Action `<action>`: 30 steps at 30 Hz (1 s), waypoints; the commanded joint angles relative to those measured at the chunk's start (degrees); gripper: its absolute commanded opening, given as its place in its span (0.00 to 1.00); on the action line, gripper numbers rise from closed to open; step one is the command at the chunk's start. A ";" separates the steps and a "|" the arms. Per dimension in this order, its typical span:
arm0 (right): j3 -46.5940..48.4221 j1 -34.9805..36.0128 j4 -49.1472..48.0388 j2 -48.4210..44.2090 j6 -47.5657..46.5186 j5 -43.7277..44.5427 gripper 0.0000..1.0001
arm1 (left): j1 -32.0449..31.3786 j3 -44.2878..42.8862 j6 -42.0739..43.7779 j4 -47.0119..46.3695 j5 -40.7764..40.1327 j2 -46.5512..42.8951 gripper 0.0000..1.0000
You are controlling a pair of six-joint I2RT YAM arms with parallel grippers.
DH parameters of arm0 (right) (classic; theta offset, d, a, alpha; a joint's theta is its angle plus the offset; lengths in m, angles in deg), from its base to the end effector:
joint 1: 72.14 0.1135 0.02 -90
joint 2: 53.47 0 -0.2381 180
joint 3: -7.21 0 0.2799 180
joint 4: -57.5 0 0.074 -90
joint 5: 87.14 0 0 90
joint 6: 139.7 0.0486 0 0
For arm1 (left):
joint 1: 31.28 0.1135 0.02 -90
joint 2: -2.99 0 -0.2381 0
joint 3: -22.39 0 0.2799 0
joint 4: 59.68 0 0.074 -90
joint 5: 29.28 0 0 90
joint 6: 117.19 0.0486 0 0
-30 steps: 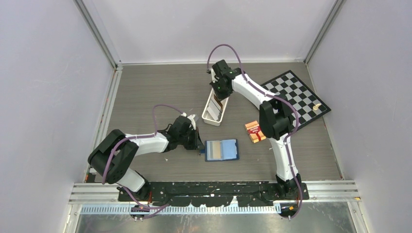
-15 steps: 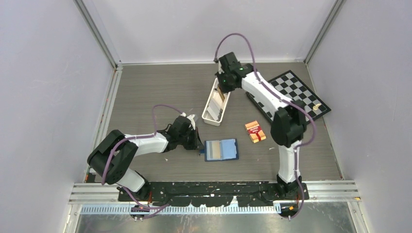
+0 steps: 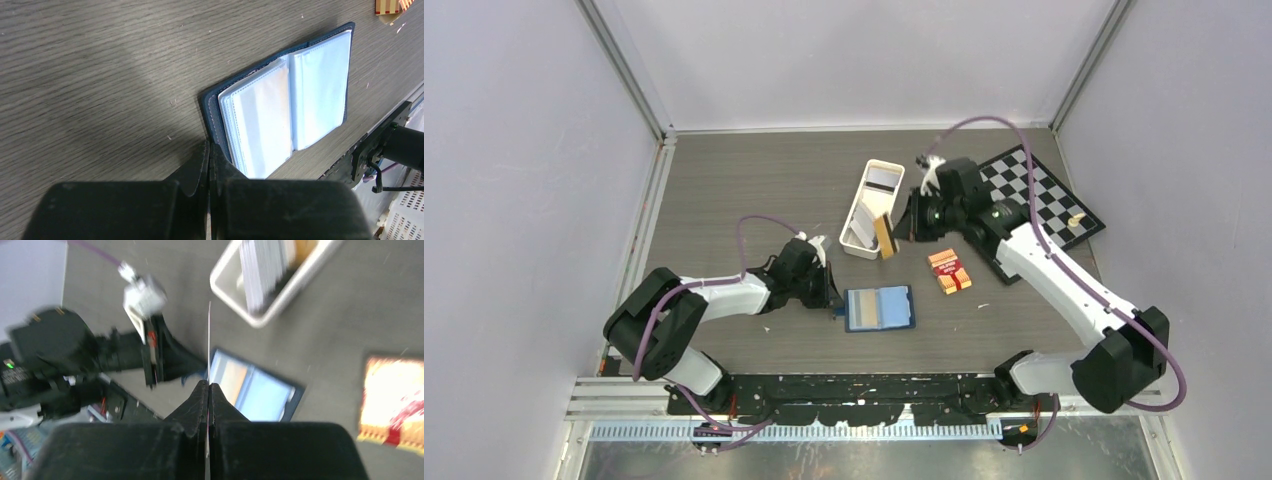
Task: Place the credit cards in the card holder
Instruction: Pick up the credit card from the storage box, then insert the credit card into the card holder.
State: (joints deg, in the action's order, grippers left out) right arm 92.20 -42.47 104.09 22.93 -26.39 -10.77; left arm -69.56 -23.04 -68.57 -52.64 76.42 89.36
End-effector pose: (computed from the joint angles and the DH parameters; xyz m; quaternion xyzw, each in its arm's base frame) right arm 0.2865 0.1764 0.3121 -0.1014 0.8882 0.2896 0.3420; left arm 0.2252 -0.1944 0.0780 0.0239 0.9258 -0.3254 0.1911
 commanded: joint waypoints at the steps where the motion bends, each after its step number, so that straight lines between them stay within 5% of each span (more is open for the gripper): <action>1: -12.37 0.29 -4.33 -5.85 8.74 -10.44 0.00 | 0.79 0.78 2.98 5.17 -4.43 1.24 0.00; 13: -37.22 0.29 -15.30 -12.44 15.88 -17.35 0.01 | 0.76 0.01 2.83 5.17 -4.48 2.00 0.00; 30: -40.38 0.27 -22.88 -5.03 14.52 -17.99 0.01 | 0.84 -0.56 3.07 7.06 -4.37 2.51 0.00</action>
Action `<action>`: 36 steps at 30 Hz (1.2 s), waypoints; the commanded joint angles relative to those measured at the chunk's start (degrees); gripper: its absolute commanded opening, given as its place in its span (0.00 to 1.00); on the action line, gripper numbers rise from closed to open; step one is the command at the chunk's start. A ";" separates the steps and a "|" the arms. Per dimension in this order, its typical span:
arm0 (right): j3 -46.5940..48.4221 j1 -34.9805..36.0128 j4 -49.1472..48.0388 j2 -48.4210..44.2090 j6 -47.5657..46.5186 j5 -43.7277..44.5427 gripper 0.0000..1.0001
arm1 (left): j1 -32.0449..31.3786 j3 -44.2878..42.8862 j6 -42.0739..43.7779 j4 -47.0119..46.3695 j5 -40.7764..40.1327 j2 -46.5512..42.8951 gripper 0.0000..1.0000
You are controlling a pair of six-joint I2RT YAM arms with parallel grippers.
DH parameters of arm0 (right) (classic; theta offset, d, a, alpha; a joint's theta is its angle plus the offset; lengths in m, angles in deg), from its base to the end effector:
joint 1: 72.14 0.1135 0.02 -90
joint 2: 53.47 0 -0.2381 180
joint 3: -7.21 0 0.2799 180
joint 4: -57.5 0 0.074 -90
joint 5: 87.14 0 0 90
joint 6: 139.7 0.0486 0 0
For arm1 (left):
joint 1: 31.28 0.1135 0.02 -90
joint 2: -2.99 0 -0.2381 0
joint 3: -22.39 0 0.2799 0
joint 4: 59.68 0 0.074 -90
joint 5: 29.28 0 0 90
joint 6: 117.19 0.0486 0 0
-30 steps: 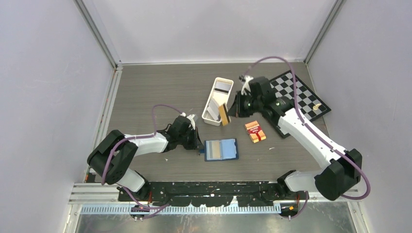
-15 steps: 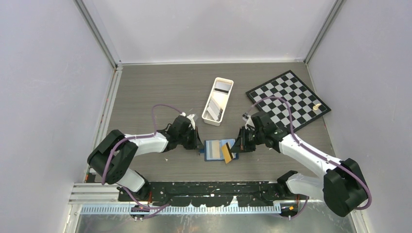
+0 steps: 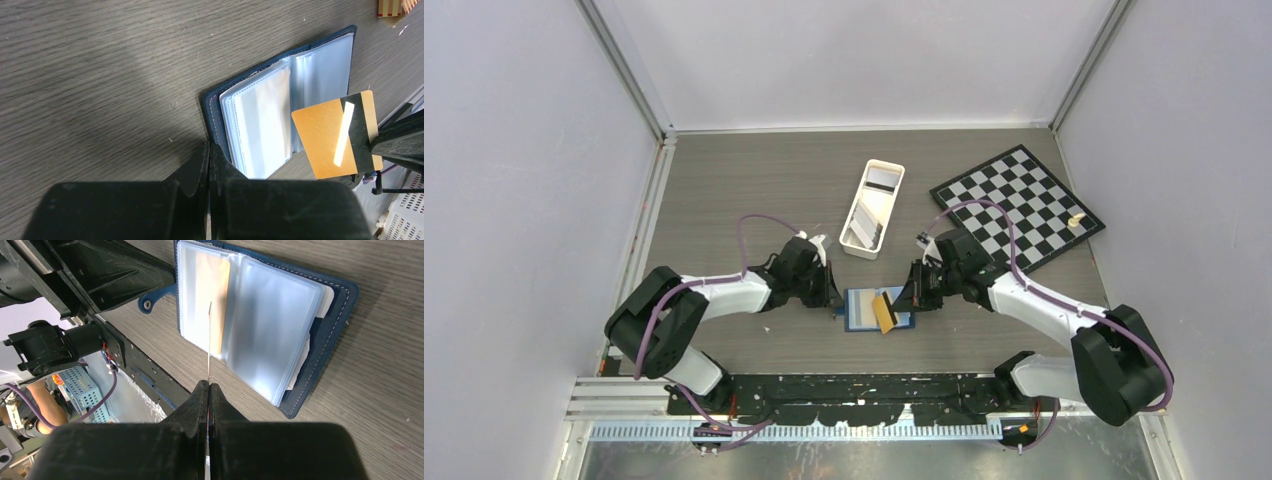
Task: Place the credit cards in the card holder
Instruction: Insert the credit card into the card holder.
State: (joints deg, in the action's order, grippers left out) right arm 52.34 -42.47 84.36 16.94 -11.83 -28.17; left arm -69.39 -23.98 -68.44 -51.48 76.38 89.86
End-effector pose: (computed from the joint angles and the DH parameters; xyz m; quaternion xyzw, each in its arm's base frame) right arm 0.2172 0.1526 0.1270 -0.0214 0.9153 0.3841 0.1192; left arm 0.2276 -0.1952 0.0787 0.0226 0.9280 -0.3212 0.1875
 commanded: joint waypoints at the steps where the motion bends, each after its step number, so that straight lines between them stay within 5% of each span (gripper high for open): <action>1: -0.58 0.29 -3.15 1.10 -0.19 -0.47 0.00 | 0.70 0.28 2.91 5.93 -4.32 1.99 0.00; 36: -0.15 0.05 -0.95 -0.97 -0.34 2.45 0.01 | 0.67 0.16 3.11 5.93 -4.28 2.33 0.00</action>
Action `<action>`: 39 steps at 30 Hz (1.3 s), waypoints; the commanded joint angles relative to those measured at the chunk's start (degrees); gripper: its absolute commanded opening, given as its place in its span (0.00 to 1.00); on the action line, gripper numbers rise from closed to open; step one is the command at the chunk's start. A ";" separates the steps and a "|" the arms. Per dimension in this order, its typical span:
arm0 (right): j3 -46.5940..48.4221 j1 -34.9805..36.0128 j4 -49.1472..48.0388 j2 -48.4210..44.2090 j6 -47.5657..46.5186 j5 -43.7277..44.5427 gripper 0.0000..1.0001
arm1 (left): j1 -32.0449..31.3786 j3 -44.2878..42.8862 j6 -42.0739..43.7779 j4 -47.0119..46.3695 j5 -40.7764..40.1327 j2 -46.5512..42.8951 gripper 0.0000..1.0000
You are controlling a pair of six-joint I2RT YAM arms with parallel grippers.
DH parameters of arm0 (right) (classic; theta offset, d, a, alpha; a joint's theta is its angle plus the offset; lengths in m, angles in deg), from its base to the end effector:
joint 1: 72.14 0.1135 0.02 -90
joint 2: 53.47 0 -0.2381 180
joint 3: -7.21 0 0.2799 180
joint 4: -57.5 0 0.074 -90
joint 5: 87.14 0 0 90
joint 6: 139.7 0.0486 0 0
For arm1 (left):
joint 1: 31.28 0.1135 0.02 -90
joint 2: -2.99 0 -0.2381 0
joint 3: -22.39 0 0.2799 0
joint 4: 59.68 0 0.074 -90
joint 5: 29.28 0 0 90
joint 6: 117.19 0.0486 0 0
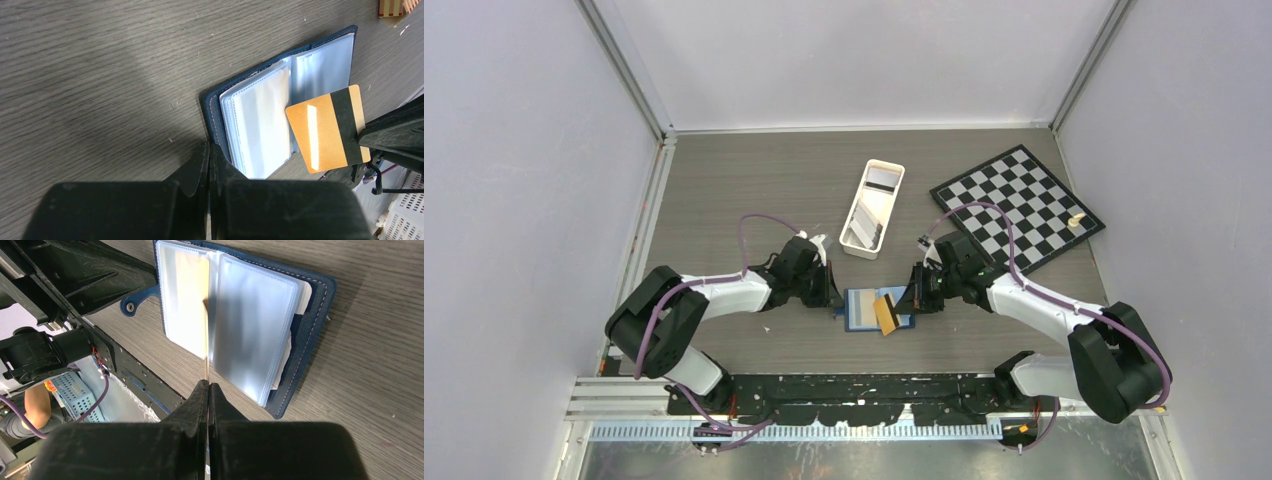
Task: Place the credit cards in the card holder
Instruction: Insert the credit card into the card holder.
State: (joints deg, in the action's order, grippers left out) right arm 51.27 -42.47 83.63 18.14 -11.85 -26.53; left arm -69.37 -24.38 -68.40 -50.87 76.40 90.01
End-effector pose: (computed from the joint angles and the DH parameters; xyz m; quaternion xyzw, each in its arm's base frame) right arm 0.2158 0.1504 0.1162 -0.0133 0.9224 0.3679 0.1167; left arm 0.2283 -0.1957 0.0792 0.0224 0.9291 -0.3195 0.1852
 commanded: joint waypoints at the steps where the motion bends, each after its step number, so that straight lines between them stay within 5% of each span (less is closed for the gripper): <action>1: 0.99 -0.01 -0.20 -2.18 -0.32 0.88 0.00 | 0.65 0.52 3.07 5.33 -4.26 2.17 0.00; 39: -1.53 -0.23 -6.03 3.65 0.73 3.35 0.00 | 0.62 0.72 2.98 5.21 -4.13 2.15 0.00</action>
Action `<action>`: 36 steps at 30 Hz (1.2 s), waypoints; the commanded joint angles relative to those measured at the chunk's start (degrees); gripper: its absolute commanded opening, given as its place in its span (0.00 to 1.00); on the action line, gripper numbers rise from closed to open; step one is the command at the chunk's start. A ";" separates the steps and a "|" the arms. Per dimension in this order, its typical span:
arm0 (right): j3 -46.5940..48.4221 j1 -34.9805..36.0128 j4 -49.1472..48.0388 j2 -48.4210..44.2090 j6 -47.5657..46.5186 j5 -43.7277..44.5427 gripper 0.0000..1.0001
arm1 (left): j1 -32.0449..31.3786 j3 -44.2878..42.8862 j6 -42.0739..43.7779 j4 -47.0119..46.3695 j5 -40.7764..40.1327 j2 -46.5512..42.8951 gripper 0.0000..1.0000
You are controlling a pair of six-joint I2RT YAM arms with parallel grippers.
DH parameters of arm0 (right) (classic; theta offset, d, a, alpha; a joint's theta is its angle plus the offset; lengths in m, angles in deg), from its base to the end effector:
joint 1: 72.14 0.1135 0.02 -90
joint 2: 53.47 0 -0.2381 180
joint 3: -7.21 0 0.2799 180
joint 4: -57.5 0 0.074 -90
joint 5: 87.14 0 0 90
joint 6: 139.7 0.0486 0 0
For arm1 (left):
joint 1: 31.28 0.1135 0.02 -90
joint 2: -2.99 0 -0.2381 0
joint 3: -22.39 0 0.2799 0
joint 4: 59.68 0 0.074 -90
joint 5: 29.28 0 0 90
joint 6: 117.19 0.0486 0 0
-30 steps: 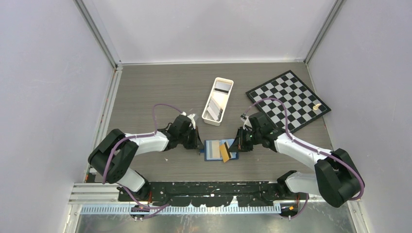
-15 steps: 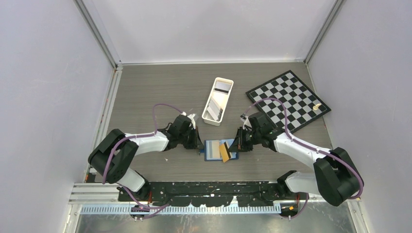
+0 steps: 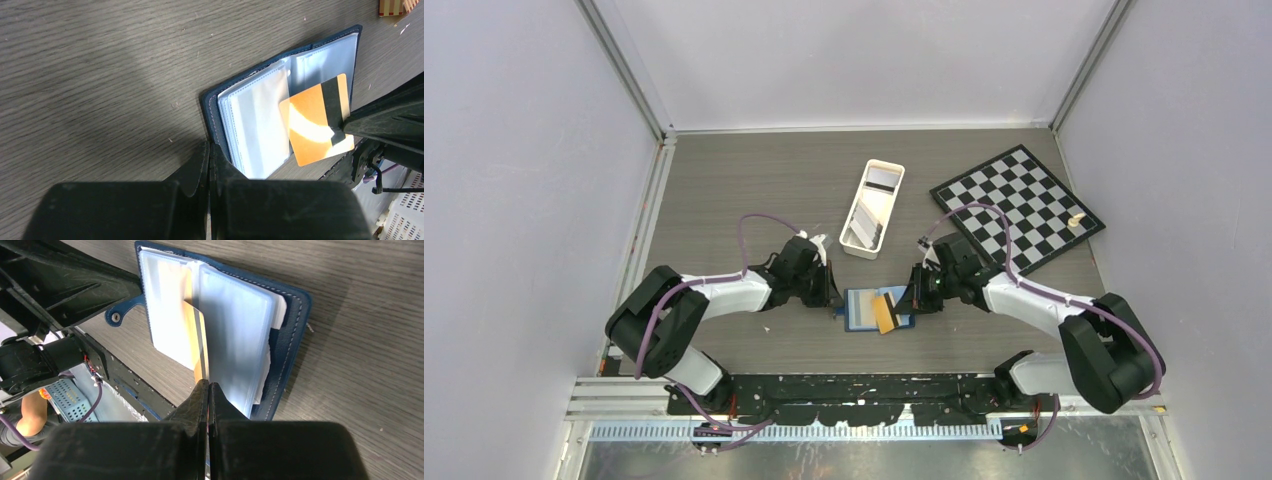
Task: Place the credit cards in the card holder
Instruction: Insert the credit card into the card holder.
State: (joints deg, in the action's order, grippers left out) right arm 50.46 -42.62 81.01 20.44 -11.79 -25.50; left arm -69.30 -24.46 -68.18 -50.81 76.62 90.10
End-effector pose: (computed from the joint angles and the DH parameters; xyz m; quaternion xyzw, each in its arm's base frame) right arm 0.2176 0.1497 0.1049 -0.0077 0.9256 0.3594 0.1187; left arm 0.2286 -0.1956 0.0791 0.0242 0.9290 -0.3200 0.1844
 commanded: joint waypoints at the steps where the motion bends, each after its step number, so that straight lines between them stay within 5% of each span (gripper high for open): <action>1: -0.80 -0.07 -3.89 1.74 0.67 2.49 0.01 | 0.60 0.77 2.74 5.15 -4.31 2.09 0.00; 36: -2.68 2.49 -12.95 7.18 3.95 8.07 0.01 | 0.57 0.67 2.58 4.60 -3.77 2.48 0.00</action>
State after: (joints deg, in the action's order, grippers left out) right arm 48.51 -41.07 70.30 26.34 -8.47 -20.19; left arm -69.15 -24.46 -68.20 -50.87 76.99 90.25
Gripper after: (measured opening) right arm 0.035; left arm 0.007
